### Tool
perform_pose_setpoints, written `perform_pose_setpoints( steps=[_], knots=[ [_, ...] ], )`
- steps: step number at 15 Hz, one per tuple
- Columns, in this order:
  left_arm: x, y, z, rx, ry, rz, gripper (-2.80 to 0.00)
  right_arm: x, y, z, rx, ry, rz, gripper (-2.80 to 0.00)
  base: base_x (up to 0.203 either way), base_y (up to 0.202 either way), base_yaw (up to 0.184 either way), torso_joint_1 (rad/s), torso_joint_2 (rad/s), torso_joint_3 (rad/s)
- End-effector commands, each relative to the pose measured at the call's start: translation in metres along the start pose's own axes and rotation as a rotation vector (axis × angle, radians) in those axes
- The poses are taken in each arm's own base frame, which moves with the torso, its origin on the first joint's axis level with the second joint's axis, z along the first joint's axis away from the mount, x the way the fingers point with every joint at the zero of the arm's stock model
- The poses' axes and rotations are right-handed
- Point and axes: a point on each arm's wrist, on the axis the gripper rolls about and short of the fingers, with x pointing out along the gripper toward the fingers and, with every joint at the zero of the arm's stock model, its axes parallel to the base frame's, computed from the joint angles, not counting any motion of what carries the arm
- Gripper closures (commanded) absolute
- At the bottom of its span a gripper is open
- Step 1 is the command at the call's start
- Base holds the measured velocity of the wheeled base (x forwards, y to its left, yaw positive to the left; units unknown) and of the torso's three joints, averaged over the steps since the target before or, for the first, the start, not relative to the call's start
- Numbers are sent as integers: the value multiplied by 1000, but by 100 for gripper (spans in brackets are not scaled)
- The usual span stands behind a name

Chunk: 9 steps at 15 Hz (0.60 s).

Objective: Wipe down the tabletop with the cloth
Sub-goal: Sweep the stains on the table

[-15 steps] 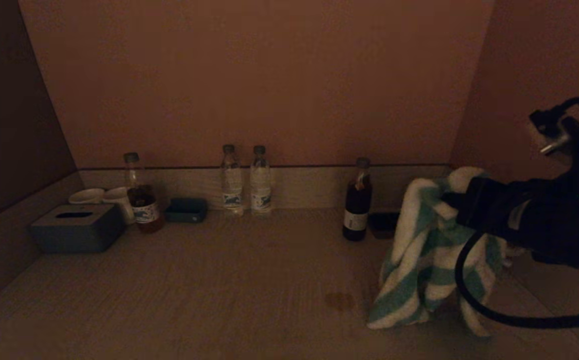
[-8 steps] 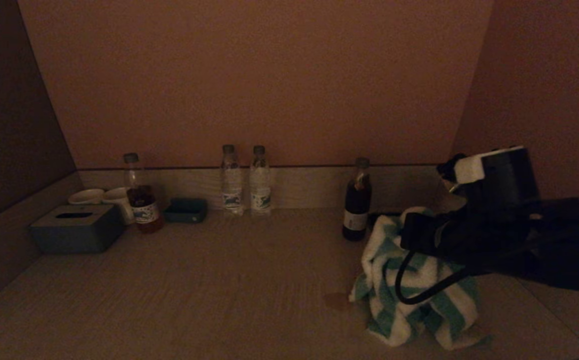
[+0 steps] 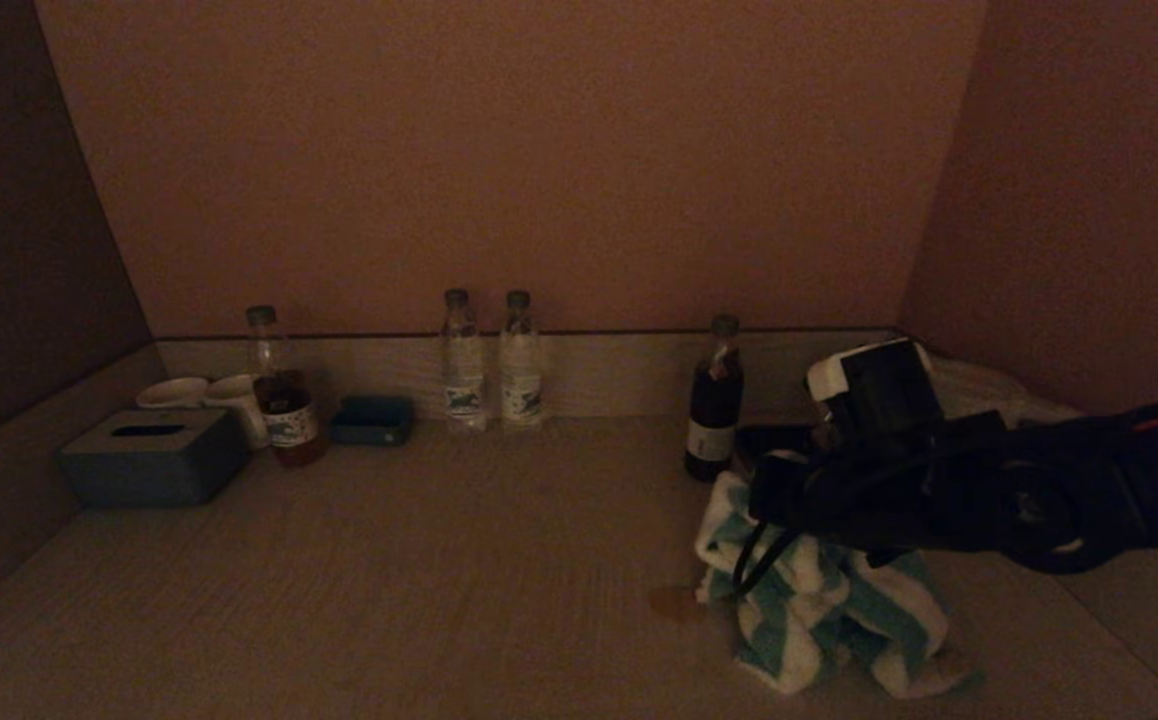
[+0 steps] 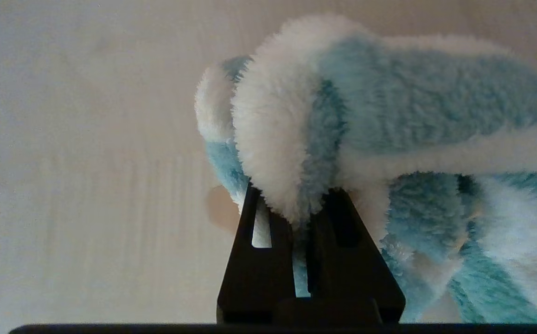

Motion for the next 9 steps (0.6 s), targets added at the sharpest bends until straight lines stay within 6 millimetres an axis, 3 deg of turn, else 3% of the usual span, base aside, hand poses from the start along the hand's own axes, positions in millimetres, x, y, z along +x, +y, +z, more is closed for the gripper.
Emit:
perform_pose_setpoints(
  steps=[1,6,9],
  knots=[
    [0,0,0,0,1,0,0,20,2,-7,-8,49,-21,0,0,0,0,0,0,0],
    [0,0,0,0,0,0,0,40,10,-11,-29,83,-25,0,0,0,0,0,0,0],
    [0,0,0,0,1,0,0,57,23,-27,-74,137,-25,0,0,0,0,0,0,0]
  ],
)
